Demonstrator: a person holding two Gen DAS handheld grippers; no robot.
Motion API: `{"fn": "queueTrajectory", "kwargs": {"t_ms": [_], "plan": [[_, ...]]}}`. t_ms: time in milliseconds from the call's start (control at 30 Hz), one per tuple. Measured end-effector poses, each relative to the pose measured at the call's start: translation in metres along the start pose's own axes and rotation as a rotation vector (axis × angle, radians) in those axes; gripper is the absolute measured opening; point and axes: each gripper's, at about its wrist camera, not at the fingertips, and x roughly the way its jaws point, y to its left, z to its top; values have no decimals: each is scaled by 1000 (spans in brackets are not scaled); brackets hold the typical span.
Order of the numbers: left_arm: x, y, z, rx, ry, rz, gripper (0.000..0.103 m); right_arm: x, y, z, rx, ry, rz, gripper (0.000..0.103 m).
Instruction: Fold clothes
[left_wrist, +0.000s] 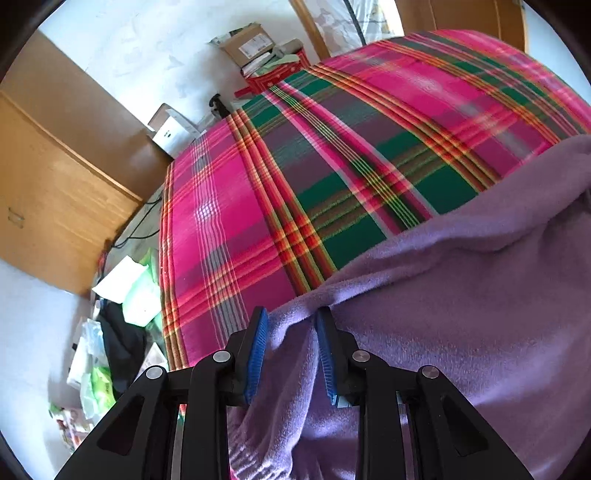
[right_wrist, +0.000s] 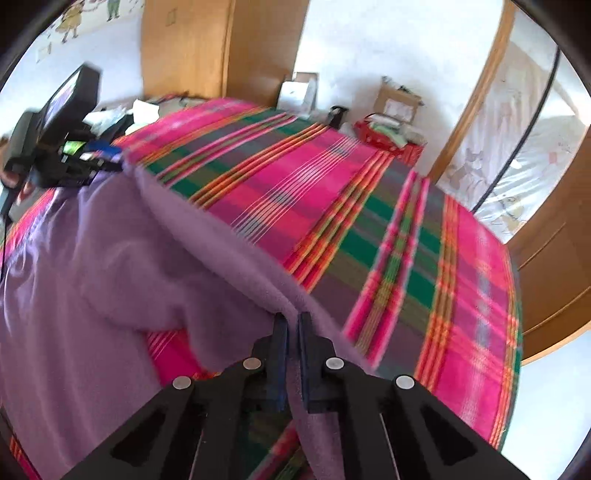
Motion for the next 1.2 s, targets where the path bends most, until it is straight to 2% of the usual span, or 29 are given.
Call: {"fn": "queueTrajectory", "kwargs": {"t_ms": [133,333,533,933,1067,1200], "plan": [[3,7,1,-35,-5,-6,13,7,-15,21,17,-16,-46,6],[6,8,5,-62,-18,5,7,32,-26,49,-1,-12,-105,6],[11,20,12,-126,-23,25,5,59,-33,67,2,16,-122,6],[39,39,16,-210,20,60,3,108,-32,86,-54,89,-137,6],[39,41,15,-214,15,52,3,108,-35,85,-66,92,-123,7],[32,43,9,-239,14,40,4,98,-43,83,-15,91,-88,9]]}}
